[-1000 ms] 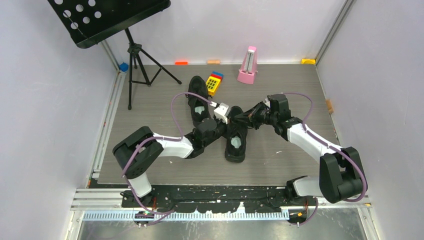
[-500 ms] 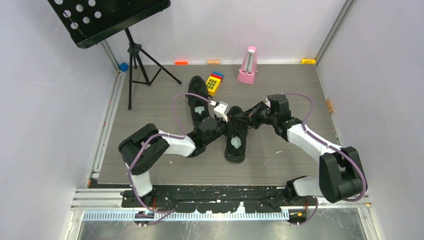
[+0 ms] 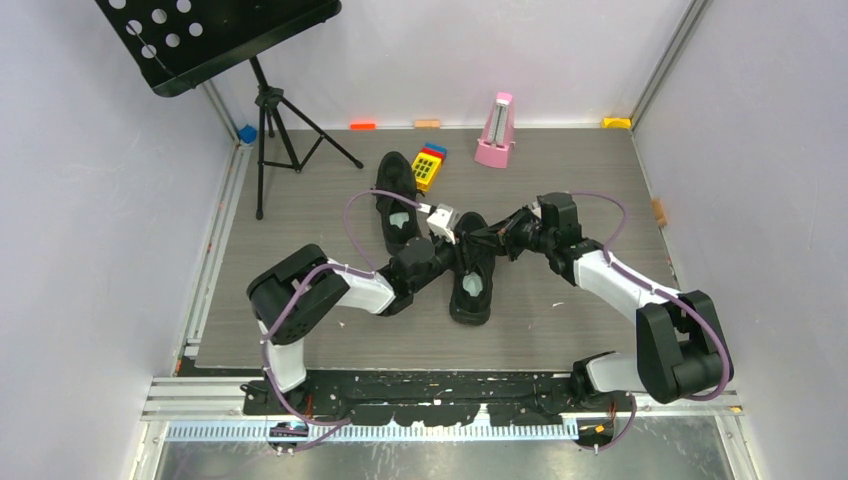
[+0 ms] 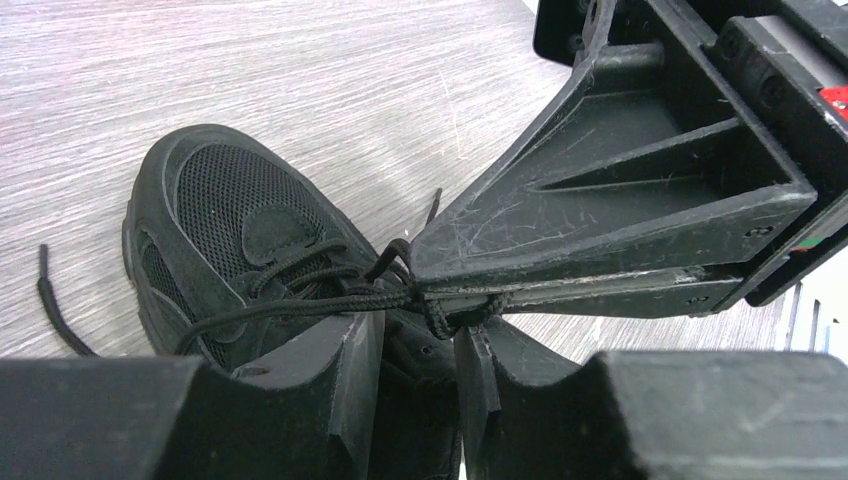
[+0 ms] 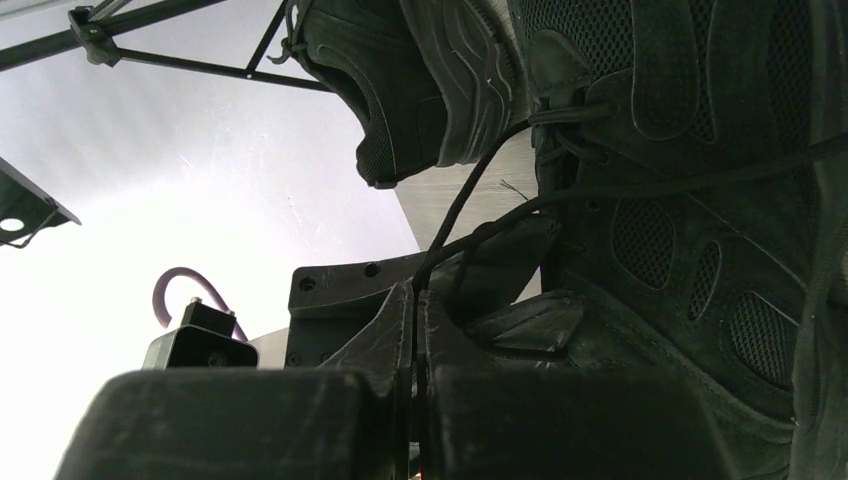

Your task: Tie the shoes

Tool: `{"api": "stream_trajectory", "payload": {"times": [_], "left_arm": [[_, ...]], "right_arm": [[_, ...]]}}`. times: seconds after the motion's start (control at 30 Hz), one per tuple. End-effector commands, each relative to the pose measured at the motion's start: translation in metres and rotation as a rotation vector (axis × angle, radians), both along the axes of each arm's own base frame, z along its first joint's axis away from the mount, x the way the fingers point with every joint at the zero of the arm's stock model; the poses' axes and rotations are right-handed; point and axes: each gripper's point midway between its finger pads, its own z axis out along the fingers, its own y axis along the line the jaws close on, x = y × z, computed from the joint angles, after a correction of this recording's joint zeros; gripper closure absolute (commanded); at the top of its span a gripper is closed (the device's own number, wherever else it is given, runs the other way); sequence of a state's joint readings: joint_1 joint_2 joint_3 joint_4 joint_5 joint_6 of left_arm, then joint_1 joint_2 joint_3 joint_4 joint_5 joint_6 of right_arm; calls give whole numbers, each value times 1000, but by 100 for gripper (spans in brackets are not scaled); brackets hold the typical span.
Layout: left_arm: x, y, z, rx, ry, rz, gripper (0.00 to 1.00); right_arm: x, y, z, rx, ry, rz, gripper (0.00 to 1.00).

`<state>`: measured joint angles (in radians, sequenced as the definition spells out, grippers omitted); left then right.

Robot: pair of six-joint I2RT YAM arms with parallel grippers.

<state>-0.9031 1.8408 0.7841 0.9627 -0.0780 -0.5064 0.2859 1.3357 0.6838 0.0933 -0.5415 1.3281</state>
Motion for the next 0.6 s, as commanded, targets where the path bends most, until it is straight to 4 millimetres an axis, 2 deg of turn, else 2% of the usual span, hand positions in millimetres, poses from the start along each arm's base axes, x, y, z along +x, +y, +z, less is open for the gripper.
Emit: {"api": "stream_trajectory", "payload": {"times": [0.0,0.27,0.43,0.57], "left_arm": [[21,8,17,-79,-78,100,65],[25,12,18,-120,-167,120,64],[30,9,11,-128,-216,123,65],[35,5,3,-114,-222,131,71]], "right_arm": [[-1,2,19,54,-36,-13,100],[-6,-2,29,103,-27,-66,100],[-10,0,31,142,-7,-76,100],[-12,4,32,157,0,-67,100]]}}
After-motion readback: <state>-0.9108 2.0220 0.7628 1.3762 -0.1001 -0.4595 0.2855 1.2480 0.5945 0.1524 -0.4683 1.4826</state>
